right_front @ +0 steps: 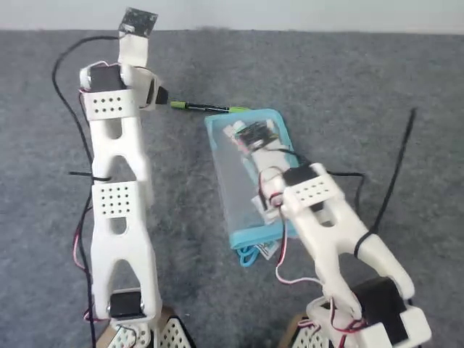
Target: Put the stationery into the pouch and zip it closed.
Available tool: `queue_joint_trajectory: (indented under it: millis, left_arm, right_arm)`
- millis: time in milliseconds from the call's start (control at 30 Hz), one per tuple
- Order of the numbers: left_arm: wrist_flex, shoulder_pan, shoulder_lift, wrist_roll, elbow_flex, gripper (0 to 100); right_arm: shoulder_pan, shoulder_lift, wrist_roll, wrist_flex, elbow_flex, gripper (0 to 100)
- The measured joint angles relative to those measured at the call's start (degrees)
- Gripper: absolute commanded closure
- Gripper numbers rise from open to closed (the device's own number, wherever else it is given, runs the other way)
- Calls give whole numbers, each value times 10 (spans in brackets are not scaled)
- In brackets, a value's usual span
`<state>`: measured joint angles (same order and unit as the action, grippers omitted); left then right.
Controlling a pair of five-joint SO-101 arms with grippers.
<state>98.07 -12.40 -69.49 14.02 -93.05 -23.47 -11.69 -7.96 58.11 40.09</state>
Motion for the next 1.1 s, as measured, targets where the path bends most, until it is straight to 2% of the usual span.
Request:
queue_joint_trajectory:
  millis: [67,167,367,433,600,833,1100]
  left_arm:
    - [-24,-1,0,-3,18,754]
    - [-62,4,-15,-52,43,751]
    - [-126,49,-60,-263,62,753]
    - [-149,75,-71,-314,62,754]
    - [-226,113,-103,-375,62,760]
    - [-309,111,-151,-451,62,894]
    - [-305,107,-168,-482,62,898]
  right_arm:
    - [15,0,4,4,-1,703]
    - [18,0,6,4,-1,703]
    - [18,0,6,4,-1,703]
    - [18,0,6,4,-1,703]
    - [18,0,6,4,-1,703]
    - [18,0,6,9,-2,703]
    - [18,0,6,9,-2,703]
